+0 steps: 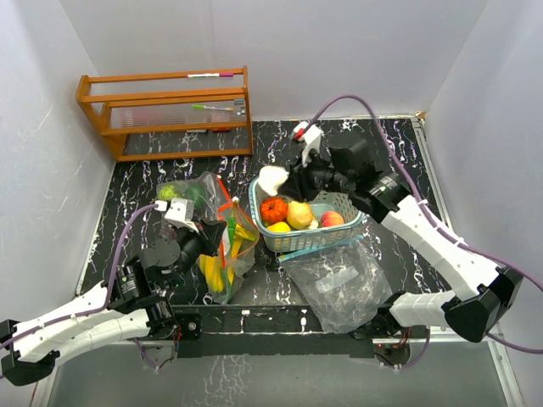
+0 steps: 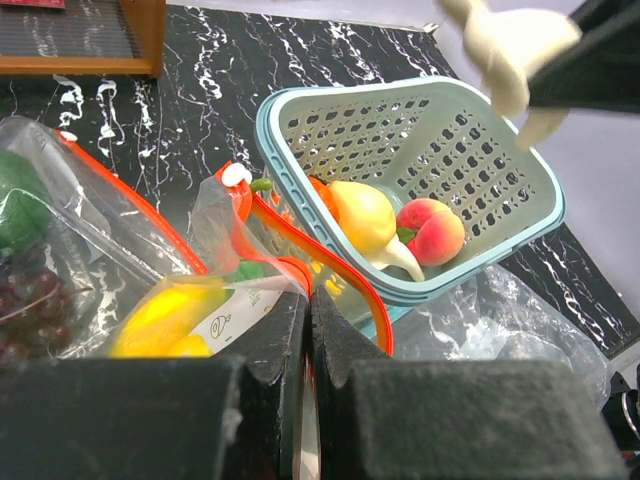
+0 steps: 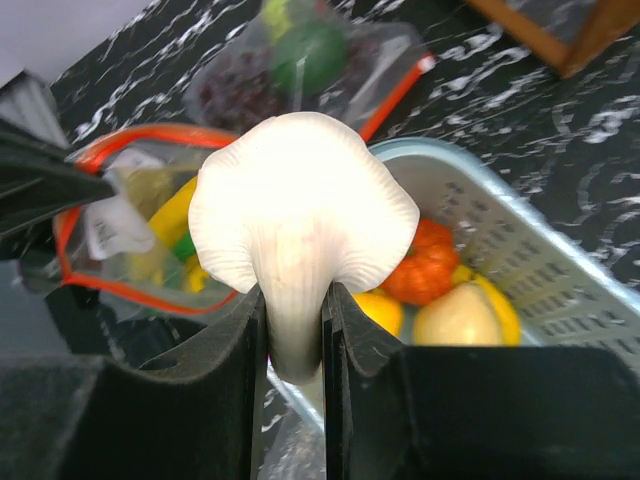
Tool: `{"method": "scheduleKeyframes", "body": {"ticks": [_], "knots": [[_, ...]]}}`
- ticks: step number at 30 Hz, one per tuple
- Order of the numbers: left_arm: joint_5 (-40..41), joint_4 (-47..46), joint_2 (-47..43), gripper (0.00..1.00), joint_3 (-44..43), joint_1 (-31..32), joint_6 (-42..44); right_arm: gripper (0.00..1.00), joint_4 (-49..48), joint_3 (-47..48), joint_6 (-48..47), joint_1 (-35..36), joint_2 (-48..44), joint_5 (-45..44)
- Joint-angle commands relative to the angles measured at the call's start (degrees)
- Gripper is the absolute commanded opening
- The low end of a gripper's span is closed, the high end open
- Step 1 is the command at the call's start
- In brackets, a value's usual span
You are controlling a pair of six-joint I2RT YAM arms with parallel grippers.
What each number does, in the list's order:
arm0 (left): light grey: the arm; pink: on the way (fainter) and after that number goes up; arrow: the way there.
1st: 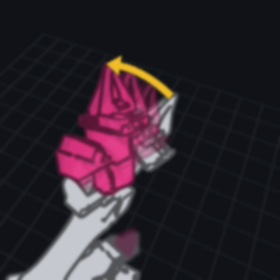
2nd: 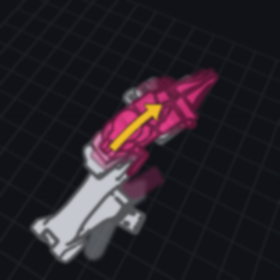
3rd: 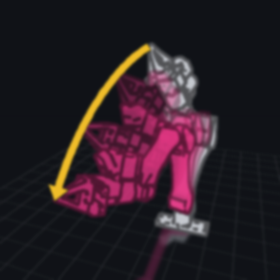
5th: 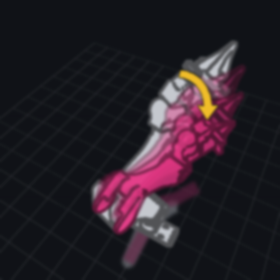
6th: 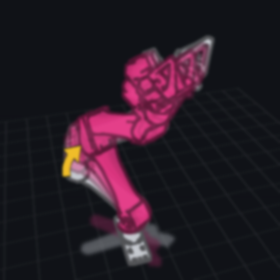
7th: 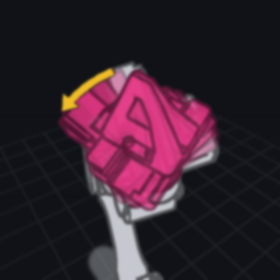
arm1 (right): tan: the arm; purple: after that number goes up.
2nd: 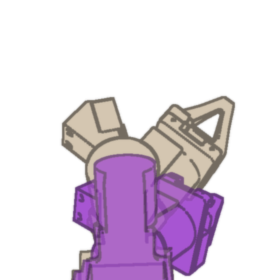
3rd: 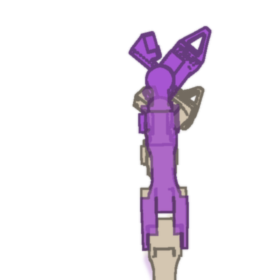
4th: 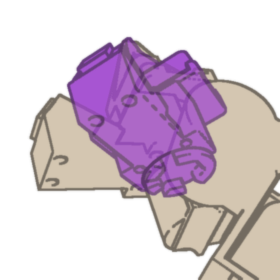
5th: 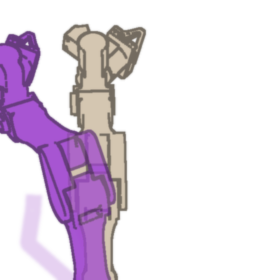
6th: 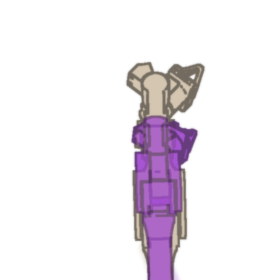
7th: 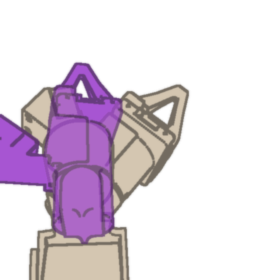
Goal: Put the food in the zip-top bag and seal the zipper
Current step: Pick up the fake vegetable from the bin, then place the fake vegetable in the zipper food storage bag.
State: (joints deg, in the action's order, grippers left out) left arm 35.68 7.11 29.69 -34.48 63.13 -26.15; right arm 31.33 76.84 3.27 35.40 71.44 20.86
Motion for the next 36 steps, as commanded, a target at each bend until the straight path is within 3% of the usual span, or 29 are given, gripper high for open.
{"method": "scheduleKeyframes", "body": {"ticks": [1,6,14,29,36], "knots": [[0.1,-4.4,0.9,0.0,-0.4,0.1,0.6,0.08,1.6,1.6,1.2,8.4,1.5,-0.7],[-0.6,-5.2,1.7,0.0,-0.8,0.1,0.9,0.08,2.9,3.5,2.0,15.6,4.2,-5.0],[-0.7,-4.3,-0.2,0.0,-0.5,0.0,0.3,0.08,6.2,5.4,3.3,19.9,9.4,-11.7],[-1.3,-3.9,-2.2,0.0,1.7,0.1,-0.4,0.08,9.2,16.3,4.6,24.4,22.3,-12.8],[-2.0,-4.7,-1.9,0.0,3.1,0.1,-1.5,0.09,2.4,13.2,11.3,25.5,22.1,-9.8]]}}
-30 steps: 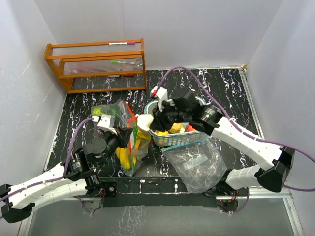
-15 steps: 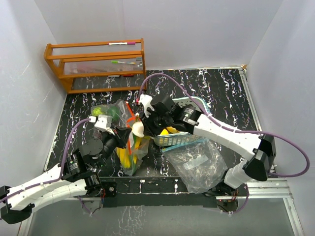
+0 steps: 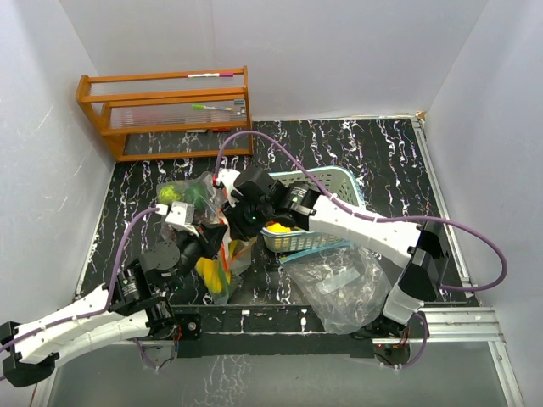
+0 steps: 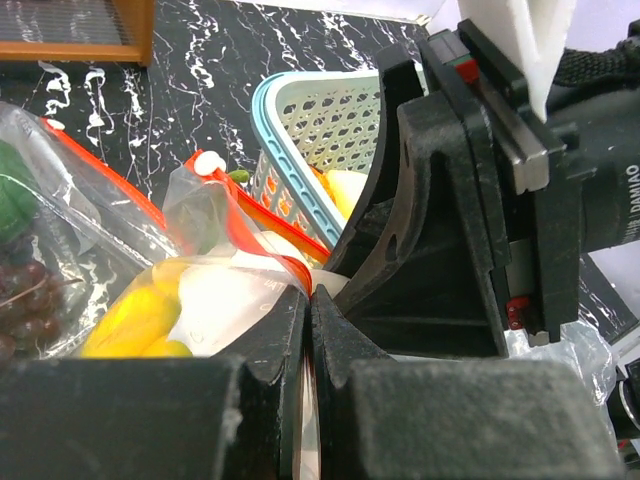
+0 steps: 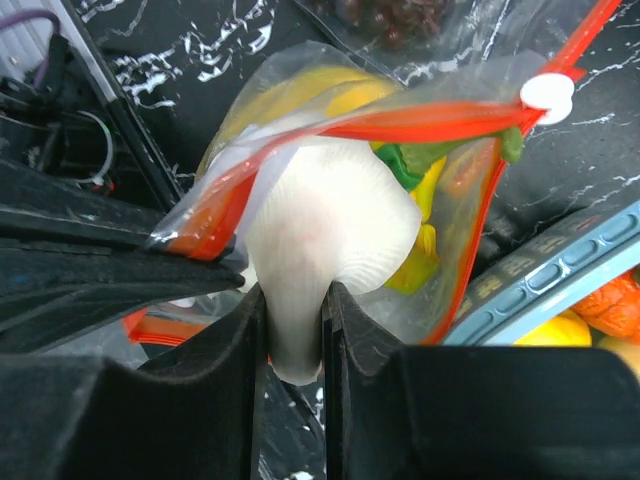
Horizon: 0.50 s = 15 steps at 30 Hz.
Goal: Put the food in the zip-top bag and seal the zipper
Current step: Place the fake vegetable in the zipper food storage bag.
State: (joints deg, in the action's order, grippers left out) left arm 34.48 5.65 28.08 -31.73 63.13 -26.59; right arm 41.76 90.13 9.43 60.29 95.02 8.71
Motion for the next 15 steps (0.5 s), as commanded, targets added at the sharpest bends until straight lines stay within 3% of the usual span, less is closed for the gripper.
{"method": "scheduleKeyframes", "body": {"ticks": [1,7,12,14,15], "knots": [[-0.9,-3.5,-0.2,0.0,0.5,0.1,-1.1,0.09,-9.9,-1.7,6.5,0.9,-1.9,2.4],[-2.1,-4.2,1.3,0.0,-0.4,0.1,-1.4,0.1,-23.3,-13.3,14.6,3.0,-4.9,-3.9],[-3.3,-4.6,2.5,0.0,-0.9,0.1,-1.9,0.11,-32.3,-15.7,20.0,5.3,-2.5,-8.0],[-3.3,-4.2,2.9,0.0,-1.1,0.1,-1.7,0.15,-33.6,-15.3,20.8,6.4,-1.9,-7.5],[-3.2,-3.9,3.0,0.0,-1.3,0.1,-1.7,0.22,-33.4,-15.1,20.8,7.2,-1.9,-8.3]]}}
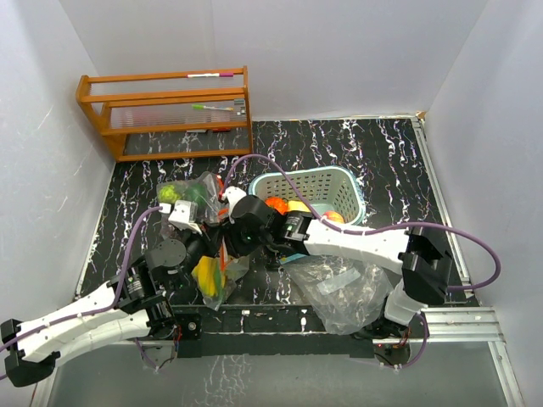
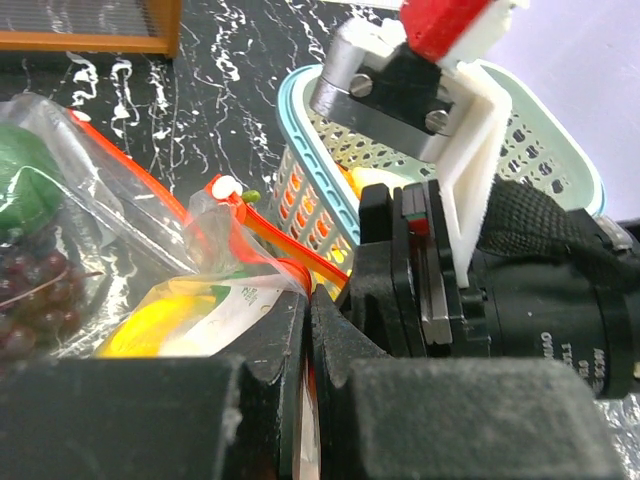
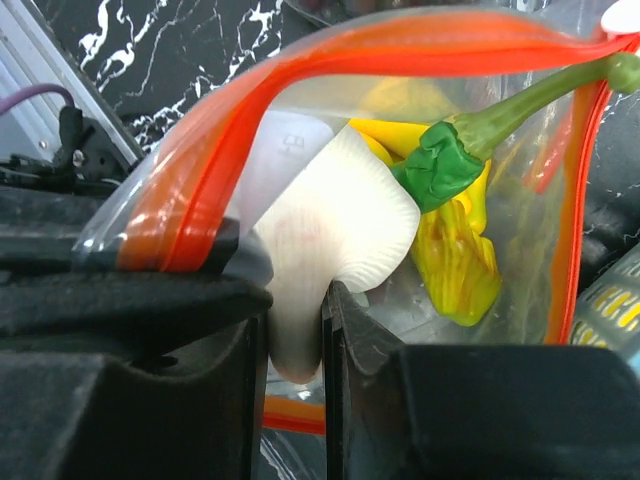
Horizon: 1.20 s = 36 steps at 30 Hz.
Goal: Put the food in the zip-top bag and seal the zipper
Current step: Place the fake vegetable in the zipper food storage bag.
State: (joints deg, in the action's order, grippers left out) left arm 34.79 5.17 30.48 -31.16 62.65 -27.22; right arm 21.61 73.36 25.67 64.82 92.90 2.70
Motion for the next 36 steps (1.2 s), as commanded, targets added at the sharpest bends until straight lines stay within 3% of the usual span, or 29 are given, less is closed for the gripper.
{"method": "scheduleKeyframes", "body": {"ticks": [1,5,10,16,22,36], "knots": [[-3.4,-3.2,0.5,0.0,-1.9,0.5,-1.0,0.3,-12.6,2.0,4.4,3.6,0.0,-3.5],[-2.4,-2.5,0.0,0.0,-2.2,0.5,-0.6,0.59,-5.3,3.0,3.2,5.5,-2.4,-11.1],[-0.9,-0.2,-0.1,0.0,-2.9,0.5,-0.9,0.72,-1.2,2.4,1.8,5.5,-7.6,-17.5],[0.3,3.2,-0.8,0.0,-4.5,0.5,-1.6,0.74,-3.8,1.6,0.7,5.5,-14.8,-19.9],[0.7,3.4,-4.7,0.0,-6.5,0.5,-1.1,0.71,0.9,1.7,4.8,3.1,-15.7,-23.8],[2.5,3.7,-8.5,0.0,-9.0,0.5,0.4,0.6,-3.2,-2.8,7.9,-5.3,-16.8,-10.3]]}}
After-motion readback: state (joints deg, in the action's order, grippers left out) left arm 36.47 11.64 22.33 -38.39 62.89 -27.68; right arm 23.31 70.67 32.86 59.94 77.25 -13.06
